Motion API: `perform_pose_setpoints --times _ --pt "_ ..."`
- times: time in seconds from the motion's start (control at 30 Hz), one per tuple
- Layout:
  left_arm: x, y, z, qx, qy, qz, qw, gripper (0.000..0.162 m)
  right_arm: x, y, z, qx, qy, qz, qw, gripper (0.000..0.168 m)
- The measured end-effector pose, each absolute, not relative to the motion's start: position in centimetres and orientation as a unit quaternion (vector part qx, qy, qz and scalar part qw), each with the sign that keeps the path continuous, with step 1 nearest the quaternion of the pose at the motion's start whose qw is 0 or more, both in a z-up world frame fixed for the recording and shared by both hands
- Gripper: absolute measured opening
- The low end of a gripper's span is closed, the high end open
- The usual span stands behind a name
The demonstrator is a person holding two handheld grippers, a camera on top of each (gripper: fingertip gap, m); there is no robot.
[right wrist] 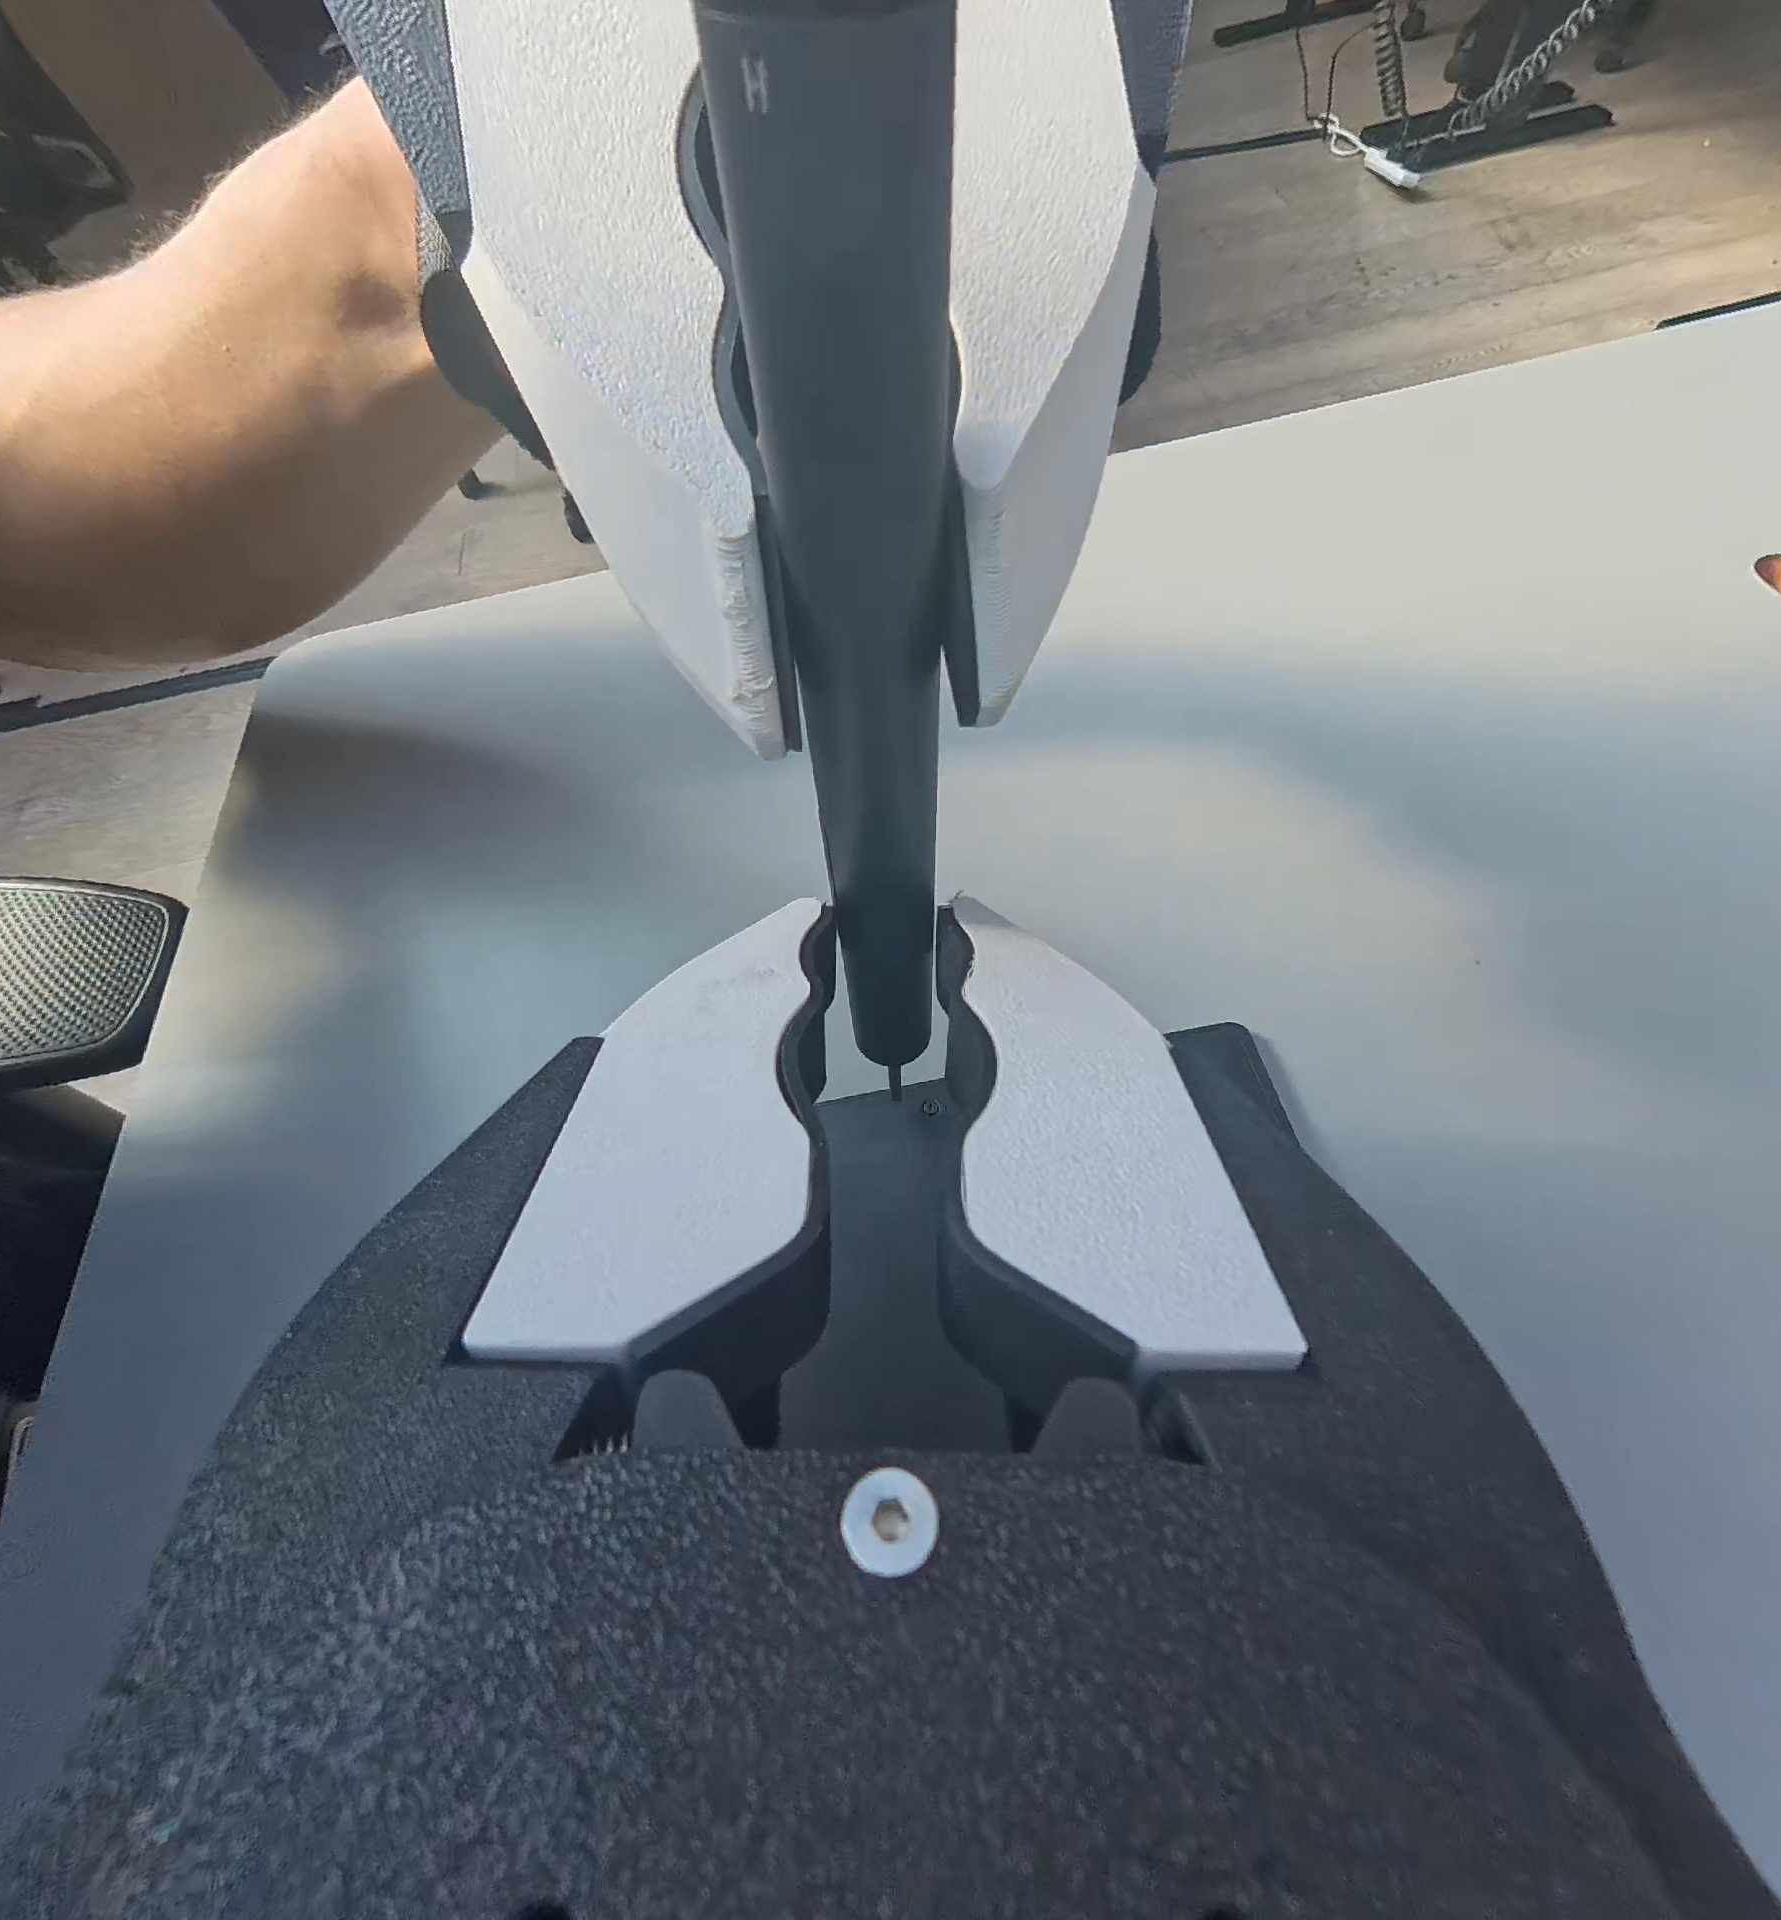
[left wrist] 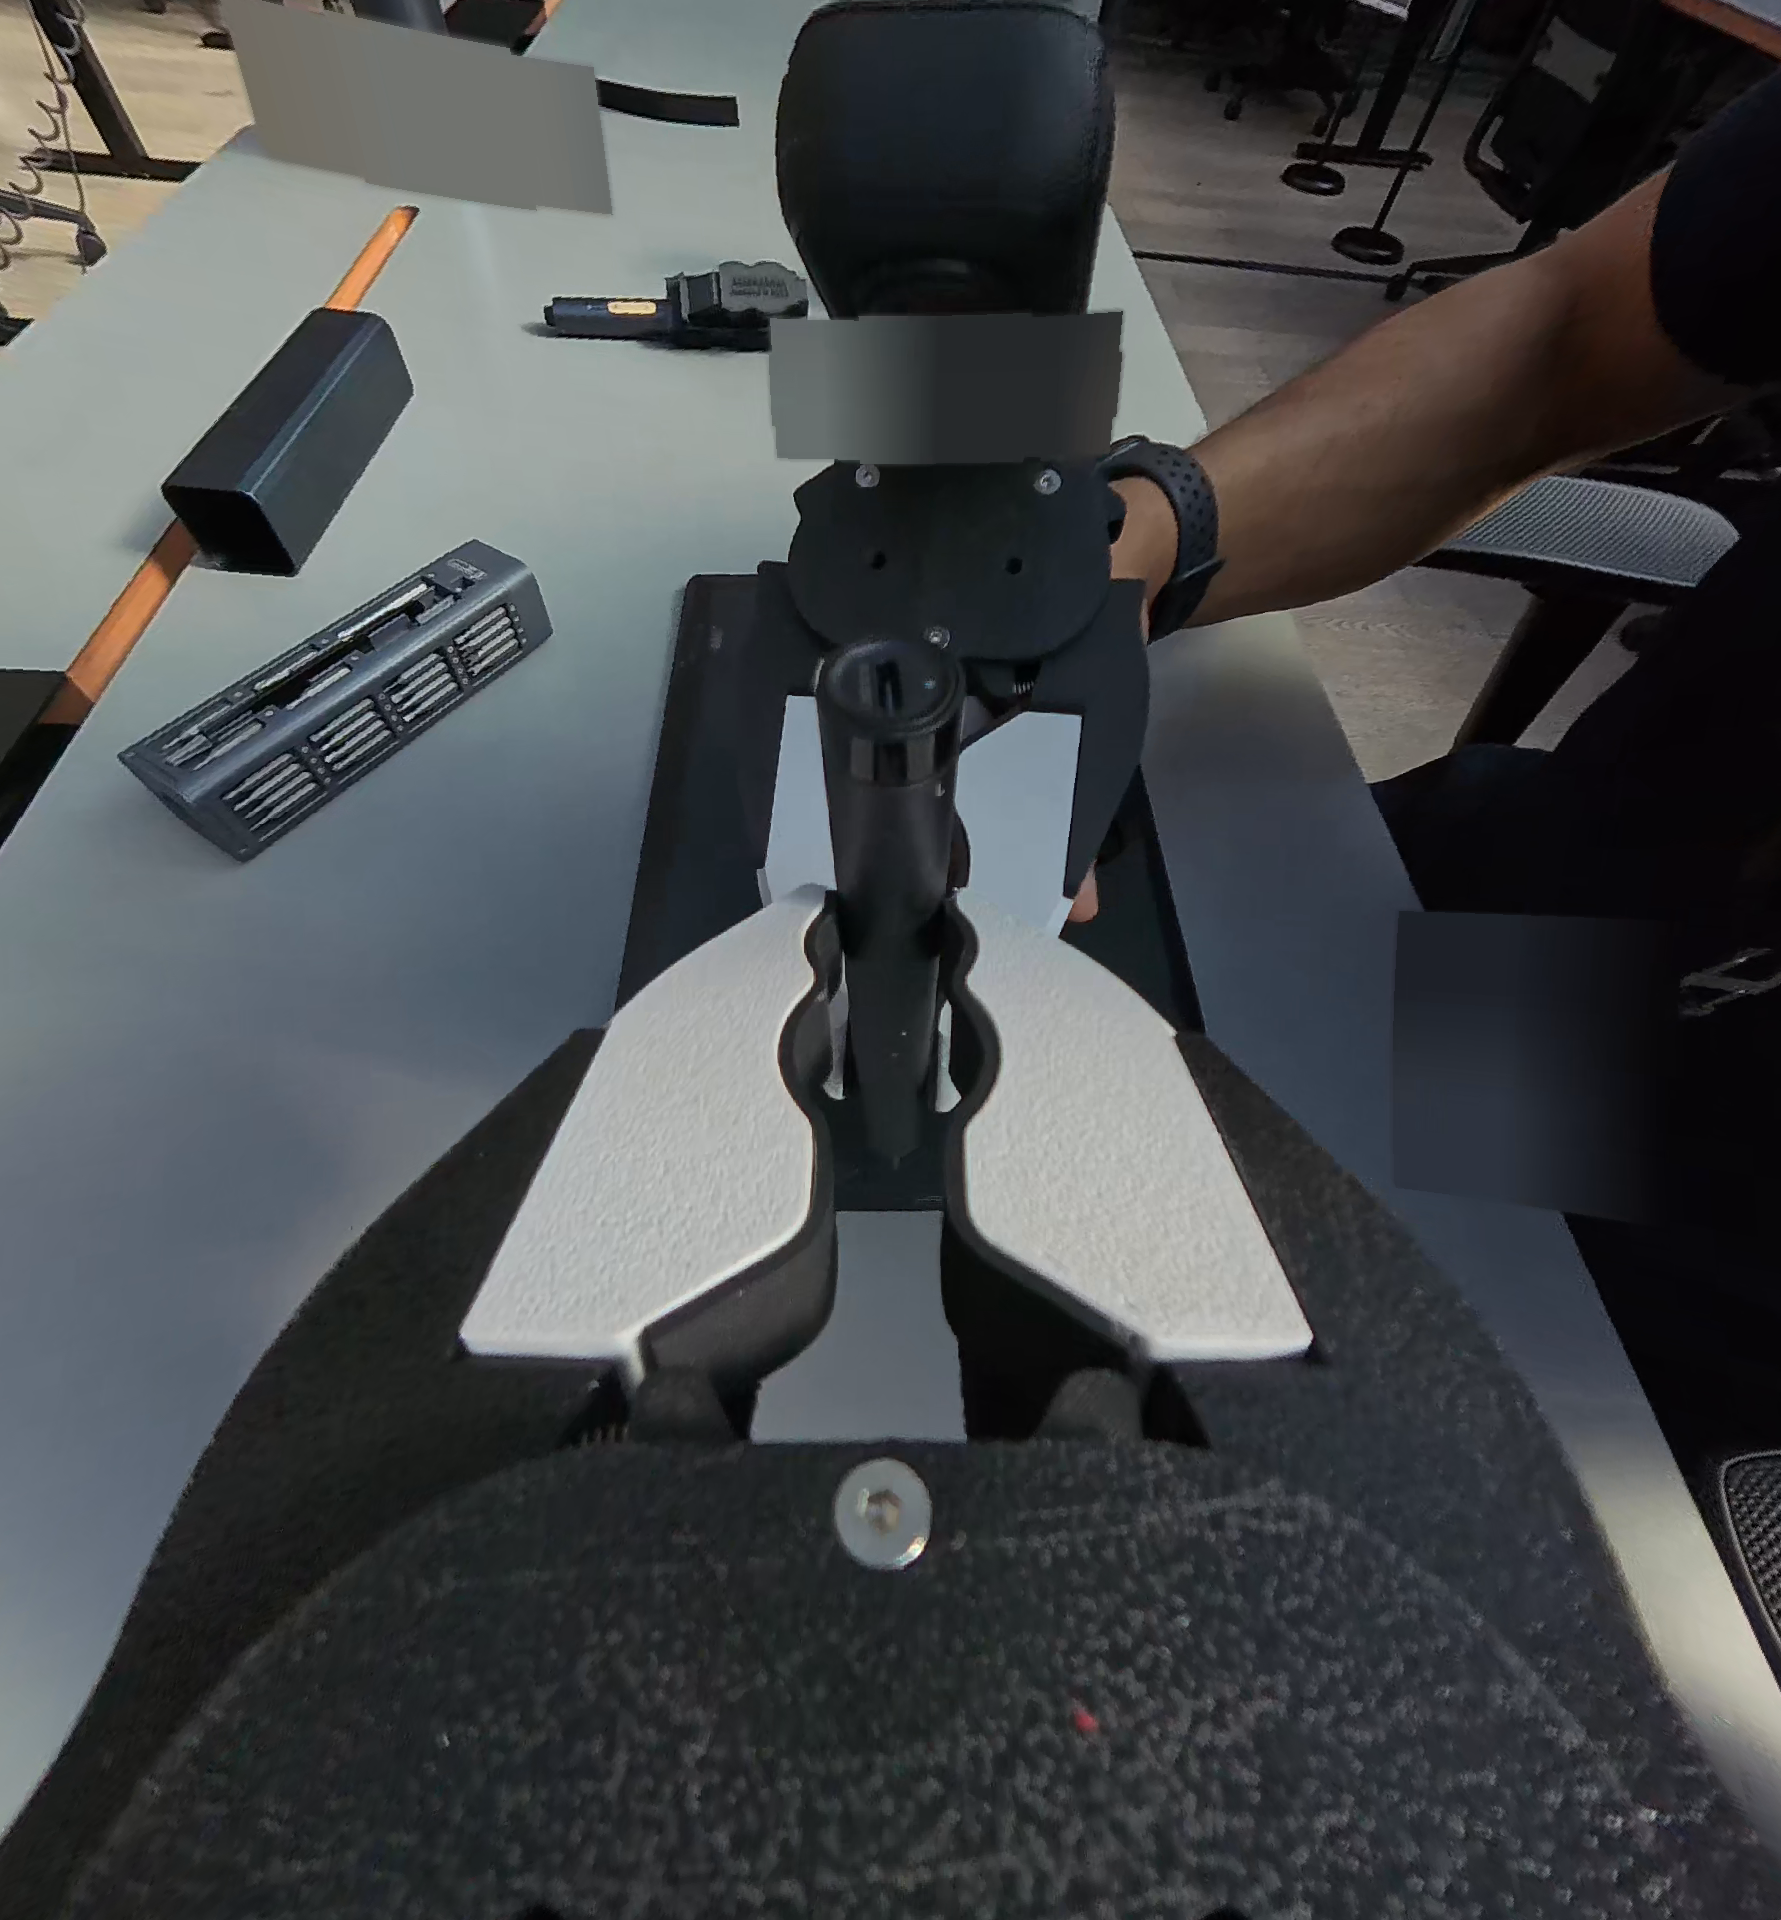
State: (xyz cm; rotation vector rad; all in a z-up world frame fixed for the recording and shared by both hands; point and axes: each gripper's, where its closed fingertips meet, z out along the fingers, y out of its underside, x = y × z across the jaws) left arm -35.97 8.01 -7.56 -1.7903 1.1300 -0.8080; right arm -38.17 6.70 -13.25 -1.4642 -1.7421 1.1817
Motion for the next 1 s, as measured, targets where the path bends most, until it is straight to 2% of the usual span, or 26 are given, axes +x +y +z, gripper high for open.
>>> perform_pose_setpoints --times 1.0 --pt "-35.87 8.56 -8.17 -0.702 0.453 -0.323 0.444 0.018 -38.18 7.38 -14.16 -0.561 -0.645 0.435 0.283 0.019"
